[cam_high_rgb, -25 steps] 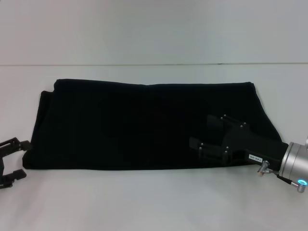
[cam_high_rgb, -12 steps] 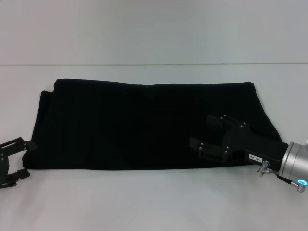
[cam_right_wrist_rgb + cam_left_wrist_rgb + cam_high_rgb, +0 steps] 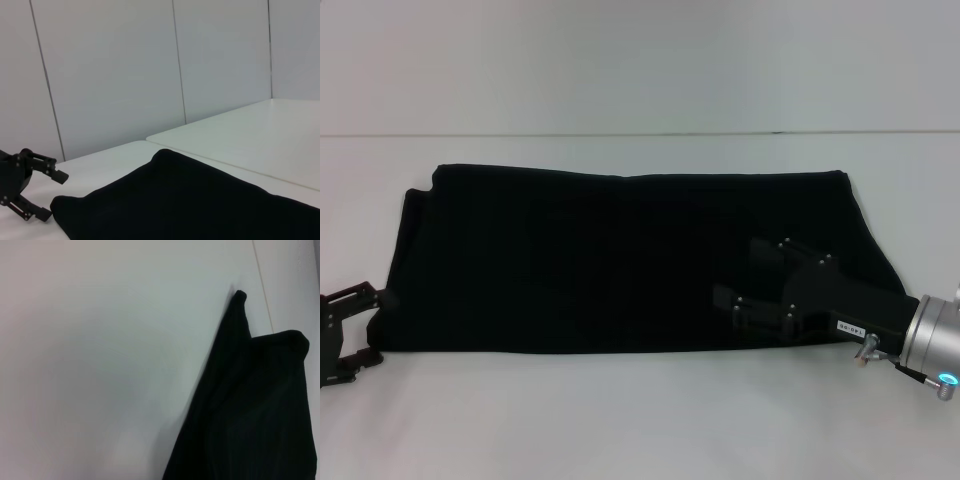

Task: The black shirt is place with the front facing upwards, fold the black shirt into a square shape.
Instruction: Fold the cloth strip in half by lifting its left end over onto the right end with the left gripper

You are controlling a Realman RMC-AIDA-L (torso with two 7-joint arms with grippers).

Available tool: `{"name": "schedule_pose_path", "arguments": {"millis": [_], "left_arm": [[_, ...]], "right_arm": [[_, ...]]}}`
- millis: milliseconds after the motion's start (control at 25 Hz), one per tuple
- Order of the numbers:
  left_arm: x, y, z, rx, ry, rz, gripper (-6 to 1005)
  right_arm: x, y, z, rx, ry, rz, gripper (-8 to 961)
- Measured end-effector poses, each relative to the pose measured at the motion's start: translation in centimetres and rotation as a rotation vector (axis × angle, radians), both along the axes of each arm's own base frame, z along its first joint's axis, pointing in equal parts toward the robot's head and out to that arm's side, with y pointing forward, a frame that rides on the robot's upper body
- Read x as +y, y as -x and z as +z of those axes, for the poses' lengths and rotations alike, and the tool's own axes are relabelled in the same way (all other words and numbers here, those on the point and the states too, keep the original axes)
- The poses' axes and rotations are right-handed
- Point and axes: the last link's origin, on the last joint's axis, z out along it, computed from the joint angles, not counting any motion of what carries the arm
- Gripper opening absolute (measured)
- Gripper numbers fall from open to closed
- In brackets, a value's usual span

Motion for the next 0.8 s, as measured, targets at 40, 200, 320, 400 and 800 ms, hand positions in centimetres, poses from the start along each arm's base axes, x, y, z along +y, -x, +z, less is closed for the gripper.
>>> {"name": "schedule_pose_path", "arguments": {"millis": [40, 200, 320, 400, 800], "left_arm": [[0.1, 0.0, 0.0, 0.002, 0.001, -0.001, 887], [0.5, -0.2, -0.1, 0.013, 0.01, -0.005, 887], [0.7, -0.4, -0.2, 0.008, 0.015, -0.009, 888], [0.8, -0.5, -0.3, 0.005, 0.017, -0.011, 888], [0.1, -0.4, 0.9, -0.014, 0.06, 0.028, 887]], "right_arm": [[0.0, 0.0, 0.0, 0.0, 0.0, 0.0, 924], [0.0, 0.0, 0.0, 0.001, -0.001, -0.001, 924], [0.0, 0.0, 0.0, 0.001, -0.002, -0.001, 924], [0.1, 0.1, 0.0, 0.001, -0.002, 0.0, 924], [0.2, 0.2, 0.0, 0.001, -0.002, 0.006, 924]]}}
